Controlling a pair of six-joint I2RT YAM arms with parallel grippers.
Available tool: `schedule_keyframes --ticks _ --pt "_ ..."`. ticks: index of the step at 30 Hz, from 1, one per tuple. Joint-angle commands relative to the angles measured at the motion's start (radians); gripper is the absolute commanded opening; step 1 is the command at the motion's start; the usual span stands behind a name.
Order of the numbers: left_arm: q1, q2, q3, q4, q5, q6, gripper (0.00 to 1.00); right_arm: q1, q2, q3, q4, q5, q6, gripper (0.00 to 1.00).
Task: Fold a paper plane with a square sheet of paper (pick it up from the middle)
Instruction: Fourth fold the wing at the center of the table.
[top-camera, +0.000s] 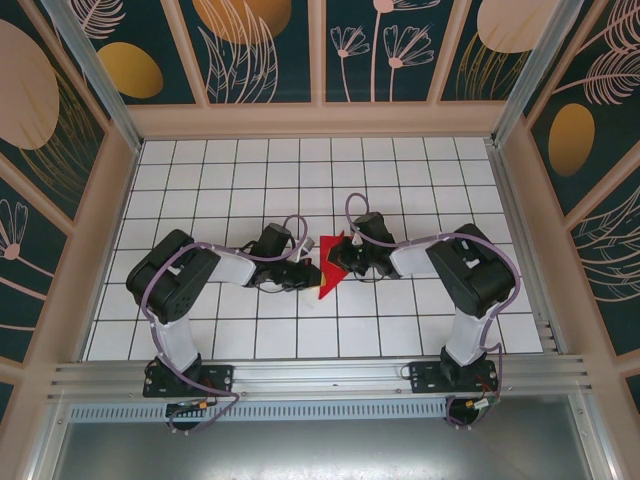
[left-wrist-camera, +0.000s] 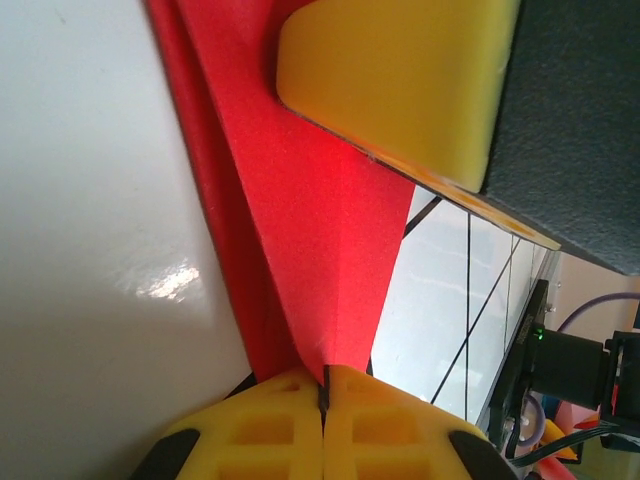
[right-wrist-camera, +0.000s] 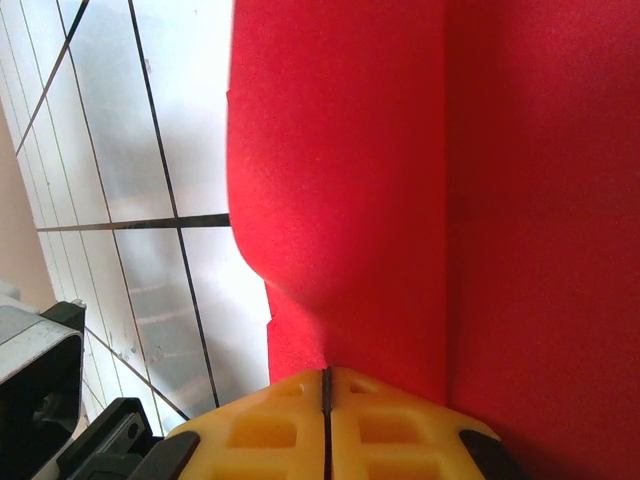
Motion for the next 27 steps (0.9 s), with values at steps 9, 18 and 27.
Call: schedule_keyframes --ticks 9,18,27 --pt "-0.010 -0.037 -0.035 -0.121 0.091 0.026 0.18 0.006 0.069 -0.006 -0.116 0.077 -0.038 0.09" --pt "-0.010 -0.034 -0.039 -0.112 0.102 0.027 0.17 0.007 0.080 -0.007 -0.111 0.073 -0.038 0.09" --pt "-0.009 -0.097 -0.024 -0.136 0.000 0.022 0.25 0.008 0.085 -0.007 -0.111 0.073 -0.041 0.09"
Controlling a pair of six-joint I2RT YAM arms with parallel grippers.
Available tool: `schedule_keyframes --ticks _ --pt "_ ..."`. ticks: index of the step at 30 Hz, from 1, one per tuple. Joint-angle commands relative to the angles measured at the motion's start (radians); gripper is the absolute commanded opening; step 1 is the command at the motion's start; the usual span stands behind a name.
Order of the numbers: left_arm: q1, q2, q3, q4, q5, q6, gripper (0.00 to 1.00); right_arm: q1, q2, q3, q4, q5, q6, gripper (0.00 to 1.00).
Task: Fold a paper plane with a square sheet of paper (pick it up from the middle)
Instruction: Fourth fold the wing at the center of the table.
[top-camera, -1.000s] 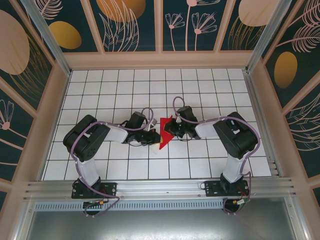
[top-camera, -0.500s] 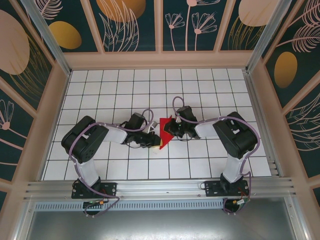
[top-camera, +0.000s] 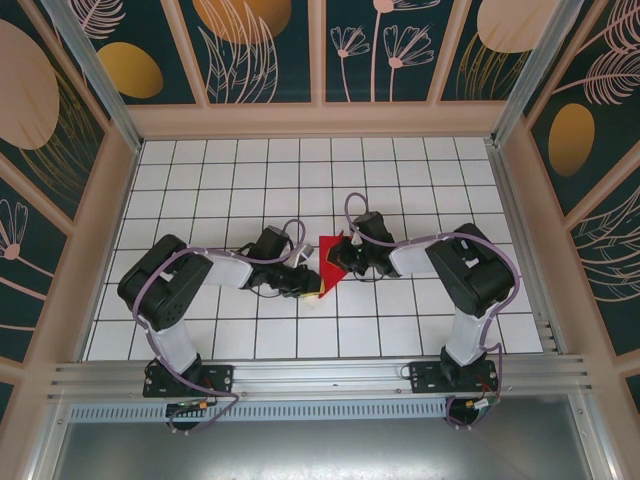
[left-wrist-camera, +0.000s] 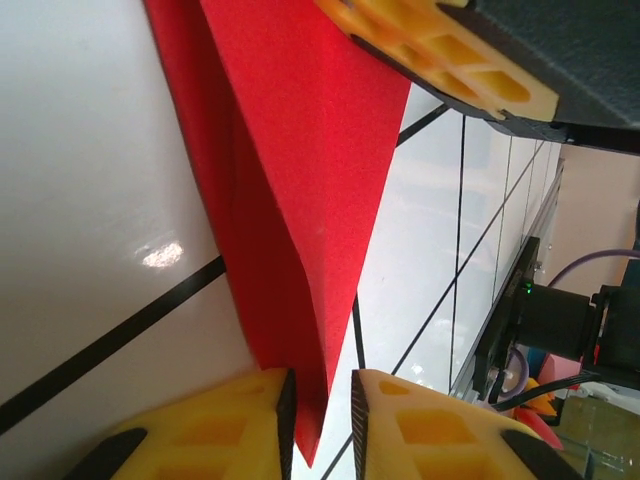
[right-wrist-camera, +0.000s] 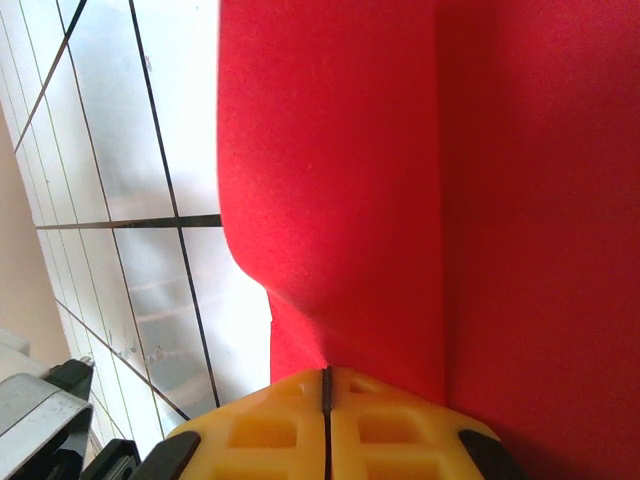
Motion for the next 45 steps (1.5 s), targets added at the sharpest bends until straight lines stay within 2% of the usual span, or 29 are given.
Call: schedule_keyframes --ticks 1,6,15,24,28,34,45 --pt "-0.006 -0.029 -0.002 -0.026 -0.046 0.000 0.25 0.007 0.078 -0.018 -0.103 0.074 -0.037 0.09" --pt "-0.007 -0.029 -0.001 0.027 -0.049 -0.031 0.28 0.007 0.080 -0.017 -0.102 0.072 -0.038 0.09" --pt "-0.006 -0.043 0.018 0.009 -0.084 -0.024 0.27 0.010 0.084 -0.016 -0.097 0.067 -0.039 0.09" --pt "-0.006 -0.016 0.022 0.016 -0.065 -0.026 0.05 0.010 0.088 -0.017 -0.096 0.065 -0.038 0.09" --pt "-0.007 0.008 0.004 0.008 -0.026 -0.011 0.01 0.010 0.088 -0.019 -0.100 0.070 -0.038 0.09" --pt "-0.006 0.048 -0.027 -0.023 0.013 0.018 0.01 0.010 0.099 -0.024 -0.100 0.077 -0.034 0.08" --pt "-0.009 0.028 -0.019 -0.127 -0.009 0.069 0.06 0.013 0.108 -0.018 -0.113 0.087 -0.039 0.09"
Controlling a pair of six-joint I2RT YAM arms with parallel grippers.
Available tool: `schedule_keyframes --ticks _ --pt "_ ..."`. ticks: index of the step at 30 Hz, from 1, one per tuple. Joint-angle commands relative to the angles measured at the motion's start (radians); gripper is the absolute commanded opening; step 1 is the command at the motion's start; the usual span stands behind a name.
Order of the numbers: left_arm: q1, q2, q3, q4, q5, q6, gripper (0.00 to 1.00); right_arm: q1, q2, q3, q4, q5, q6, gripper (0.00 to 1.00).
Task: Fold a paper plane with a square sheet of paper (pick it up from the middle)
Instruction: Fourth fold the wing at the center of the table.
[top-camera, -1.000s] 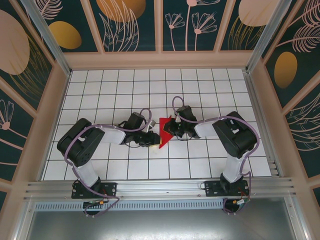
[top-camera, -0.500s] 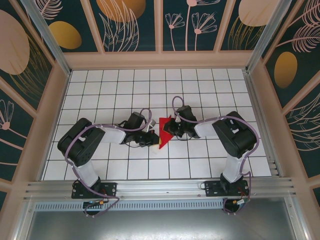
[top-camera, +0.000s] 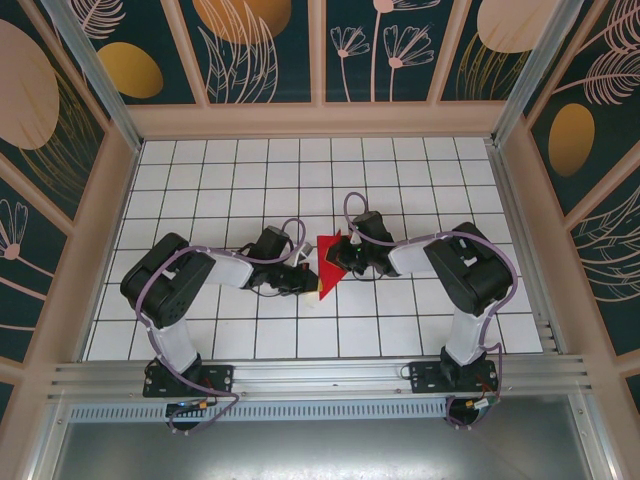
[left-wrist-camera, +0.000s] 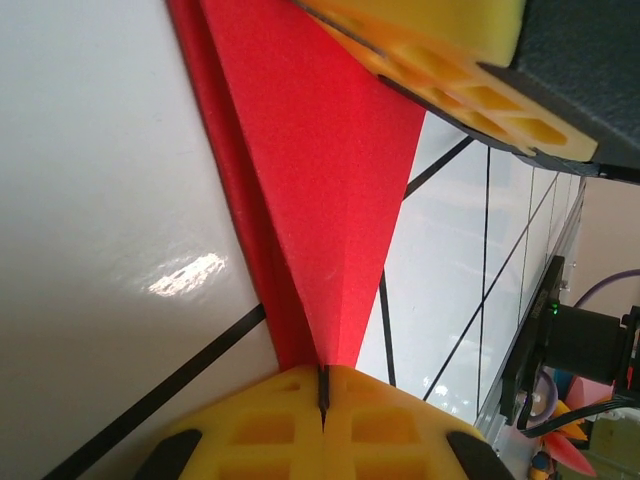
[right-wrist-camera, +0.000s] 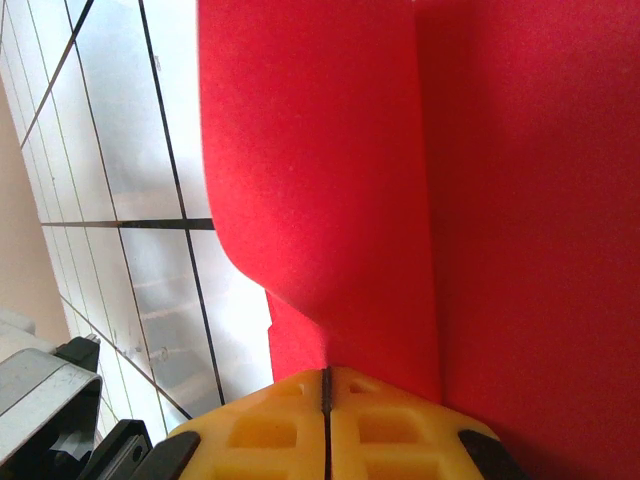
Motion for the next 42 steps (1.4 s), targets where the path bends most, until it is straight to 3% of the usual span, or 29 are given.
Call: schedule_keyframes --ticks 1,6,12,15,22,26,34,42 --pt "-0.010 0.008 -0.016 -0.155 0.026 0.042 0.06 0.012 0.095 -0.024 -0.126 0.099 -0.036 0.09" --pt "-0.021 0.025 -0.016 -0.215 -0.007 0.072 0.06 0.013 0.099 -0.023 -0.137 0.109 -0.034 0.09" --pt "-0.033 -0.035 -0.082 -0.217 -0.021 0.067 0.15 0.020 0.105 -0.024 -0.134 0.112 -0.029 0.09" --pt "-0.032 -0.121 -0.119 -0.205 -0.051 0.030 0.22 0.026 0.102 -0.031 -0.124 0.112 -0.021 0.09" --pt "-0.030 -0.320 -0.153 -0.214 -0.247 -0.082 0.22 0.039 0.097 -0.040 -0.118 0.123 -0.006 0.09" --pt "-0.030 -0.372 -0.139 -0.108 -0.260 -0.167 0.21 0.046 0.094 -0.047 -0.111 0.127 0.003 0.09" --pt "-0.030 -0.281 -0.010 0.039 -0.235 -0.251 0.20 0.049 0.093 -0.048 -0.103 0.126 0.010 0.09" --pt "-0.032 -0.138 -0.021 0.201 -0.161 -0.317 0.20 0.050 0.101 -0.034 -0.111 0.120 0.002 0.09"
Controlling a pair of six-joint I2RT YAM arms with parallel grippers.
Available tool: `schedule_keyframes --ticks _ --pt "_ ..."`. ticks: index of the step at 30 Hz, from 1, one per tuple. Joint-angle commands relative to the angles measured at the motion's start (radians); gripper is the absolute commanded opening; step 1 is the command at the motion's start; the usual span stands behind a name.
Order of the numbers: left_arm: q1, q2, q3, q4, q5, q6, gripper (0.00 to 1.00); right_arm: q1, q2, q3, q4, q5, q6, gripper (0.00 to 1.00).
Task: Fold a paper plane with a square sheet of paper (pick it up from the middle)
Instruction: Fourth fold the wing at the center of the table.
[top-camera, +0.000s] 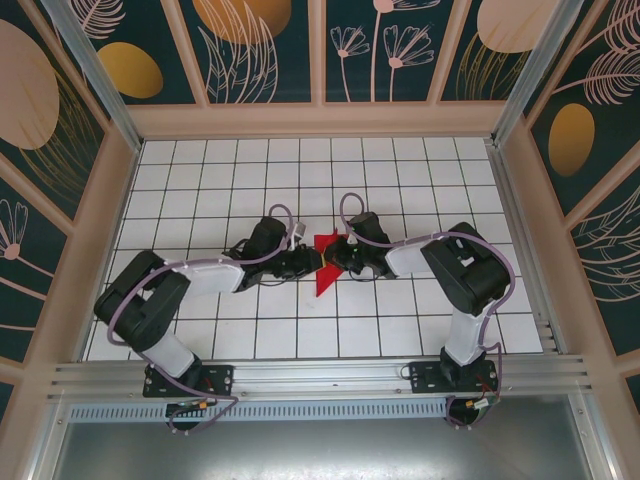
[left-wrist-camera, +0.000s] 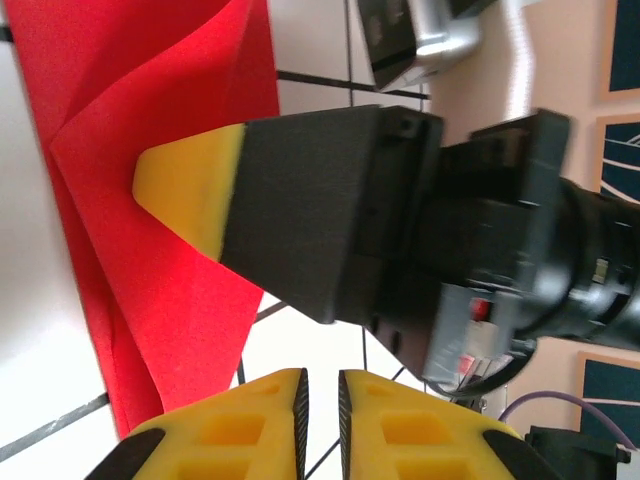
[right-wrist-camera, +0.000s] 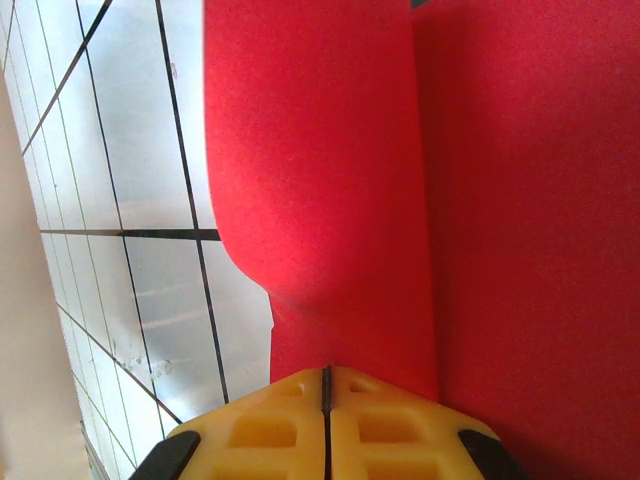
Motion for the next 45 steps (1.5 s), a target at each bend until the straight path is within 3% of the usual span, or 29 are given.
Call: schedule_keyframes --ticks 1,11,18,24,36,45 --pt "-0.002 0.041 -0.006 0.086 0.042 -0.035 0.20 0.023 0.091 -0.037 -0.144 0.077 -0.010 0.09" --pt "-0.001 0.133 0.005 0.083 0.087 -0.005 0.21 0.023 0.090 -0.032 -0.155 0.079 -0.013 0.09" --pt "-0.002 0.167 0.038 -0.109 0.045 0.094 0.19 0.022 0.092 -0.029 -0.162 0.082 -0.019 0.09" --pt "-0.002 0.163 -0.020 -0.174 0.024 0.142 0.19 0.021 0.096 -0.025 -0.171 0.084 -0.021 0.09" --pt "-0.002 0.013 0.006 -0.264 0.019 0.205 0.20 0.021 0.098 -0.026 -0.174 0.085 -0.022 0.08" --pt "-0.004 -0.041 0.043 -0.181 0.074 0.144 0.22 0.020 0.102 -0.021 -0.172 0.083 -0.023 0.08"
